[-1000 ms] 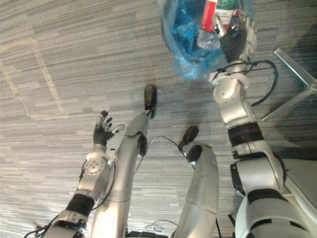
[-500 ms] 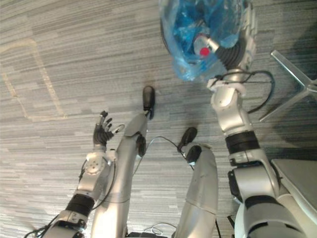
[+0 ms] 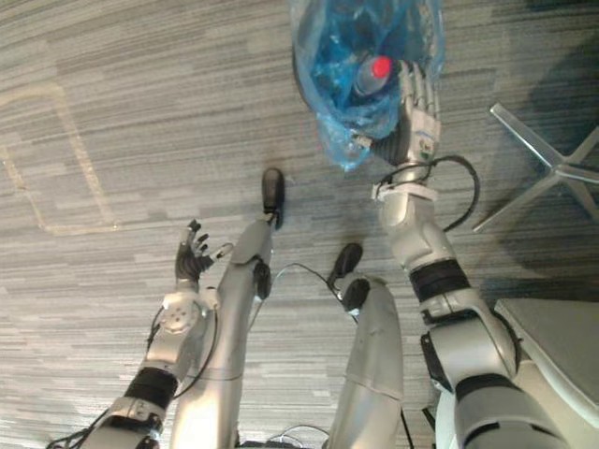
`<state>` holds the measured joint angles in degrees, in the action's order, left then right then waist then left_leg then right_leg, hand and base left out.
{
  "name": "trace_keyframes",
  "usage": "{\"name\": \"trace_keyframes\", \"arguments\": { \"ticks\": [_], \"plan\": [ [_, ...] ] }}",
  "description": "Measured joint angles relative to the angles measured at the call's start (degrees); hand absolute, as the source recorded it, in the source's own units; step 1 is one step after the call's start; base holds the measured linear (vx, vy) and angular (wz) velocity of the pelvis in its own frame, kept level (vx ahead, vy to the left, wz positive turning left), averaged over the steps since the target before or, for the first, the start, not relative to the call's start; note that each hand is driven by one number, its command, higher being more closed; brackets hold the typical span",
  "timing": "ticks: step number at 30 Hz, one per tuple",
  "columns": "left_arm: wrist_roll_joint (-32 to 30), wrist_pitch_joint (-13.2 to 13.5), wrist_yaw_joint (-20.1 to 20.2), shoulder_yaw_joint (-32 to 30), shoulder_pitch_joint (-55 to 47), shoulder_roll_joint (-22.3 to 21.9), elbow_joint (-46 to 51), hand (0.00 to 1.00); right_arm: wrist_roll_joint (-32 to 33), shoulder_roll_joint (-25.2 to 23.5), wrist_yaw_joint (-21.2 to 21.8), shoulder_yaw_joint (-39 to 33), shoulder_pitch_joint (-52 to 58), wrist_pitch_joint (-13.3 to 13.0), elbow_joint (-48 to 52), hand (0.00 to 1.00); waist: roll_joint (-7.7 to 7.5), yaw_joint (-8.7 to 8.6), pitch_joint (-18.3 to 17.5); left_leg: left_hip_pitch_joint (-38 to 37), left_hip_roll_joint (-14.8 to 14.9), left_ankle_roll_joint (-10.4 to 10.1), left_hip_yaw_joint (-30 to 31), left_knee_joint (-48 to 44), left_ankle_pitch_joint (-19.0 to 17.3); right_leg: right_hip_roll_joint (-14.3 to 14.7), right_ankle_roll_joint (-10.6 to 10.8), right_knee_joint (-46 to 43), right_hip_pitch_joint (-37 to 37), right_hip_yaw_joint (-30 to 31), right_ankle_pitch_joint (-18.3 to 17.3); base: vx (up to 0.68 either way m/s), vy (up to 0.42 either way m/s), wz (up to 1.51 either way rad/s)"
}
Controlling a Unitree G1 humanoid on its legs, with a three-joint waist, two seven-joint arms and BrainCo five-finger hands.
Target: Gather rubbish on tea table into small bin, then transfer packed bag to large trash can.
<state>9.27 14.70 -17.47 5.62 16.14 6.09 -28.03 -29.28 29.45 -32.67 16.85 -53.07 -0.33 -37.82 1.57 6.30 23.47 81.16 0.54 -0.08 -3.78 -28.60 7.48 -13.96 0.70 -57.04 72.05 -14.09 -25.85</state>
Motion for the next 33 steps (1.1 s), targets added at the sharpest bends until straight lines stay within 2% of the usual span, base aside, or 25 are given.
{"name": "trace_keyframes", "arguments": {
  "ticks": [6,7,14,20,25,33],
  "plan": [
    [1.98,0.67,0.0,-0.01,0.03,0.37,0.61,0.0,0.01,0.29,2.57,3.98,-5.25,0.58,-8.09,0.0,0.01,0.09,0.0,1.18,-0.31,-0.13,1.36,0.1,-0.01,-0.01,0.14,0.52,0.05,-1.57,-0.14,-0.04,0.05,0.07],
    [2.23,0.87,0.02,0.0,0.03,0.36,0.61,0.0,0.09,0.32,3.07,4.19,-5.79,0.71,-8.7,1.0,0.01,0.18,0.0,1.34,-0.39,-0.28,1.4,0.09,-0.11,-0.06,0.18,0.46,0.18,-1.6,-0.18,-0.04,0.048,0.05],
    [4.44,1.31,0.16,-0.1,0.5,0.95,2.02,0.0,0.25,0.28,4.27,6.23,-9.33,0.73,-12.68,1.0,0.01,0.26,0.0,3.83,-0.88,-0.59,1.88,-0.76,-0.67,-0.48,0.15,-0.99,2.52,-1.73,-0.85,-0.06,0.051,0.05],
    [4.43,1.22,0.22,-0.16,0.59,1.13,2.1,0.0,1.26,-0.1,4.66,6.4,-9.56,-0.1,-12.41,1.0,0.01,0.28,0.0,4.09,-1.16,-0.98,2.12,-1.94,-0.85,-0.79,0.5,-1.79,2.42,-1.74,-1.23,-0.06,0.05,0.04],
    [4.41,1.04,0.23,-0.18,0.61,1.1,2.25,0.0,3.07,-0.2,4.65,5.69,-8.32,0.0,-11.2,1.0,0.02,0.3,-0.01,4.13,-1.09,-0.44,2.03,-2.55,-1.23,-0.79,0.51,-1.91,2.3,-1.63,-1.23,-0.06,0.051,-0.03],
    [3.87,-1.3,0.27,-0.13,0.55,0.91,2.02,0.0,4.58,-2.32,4.6,3.52,-3.87,-0.05,-5.24,1.0,0.02,0.24,-0.01,2.15,-0.14,-0.24,1.79,-4.47,-1.35,-0.1,0.5,-2.23,-0.15,-1.28,-1.22,-0.06,0.044,-0.08]
  ]
}}
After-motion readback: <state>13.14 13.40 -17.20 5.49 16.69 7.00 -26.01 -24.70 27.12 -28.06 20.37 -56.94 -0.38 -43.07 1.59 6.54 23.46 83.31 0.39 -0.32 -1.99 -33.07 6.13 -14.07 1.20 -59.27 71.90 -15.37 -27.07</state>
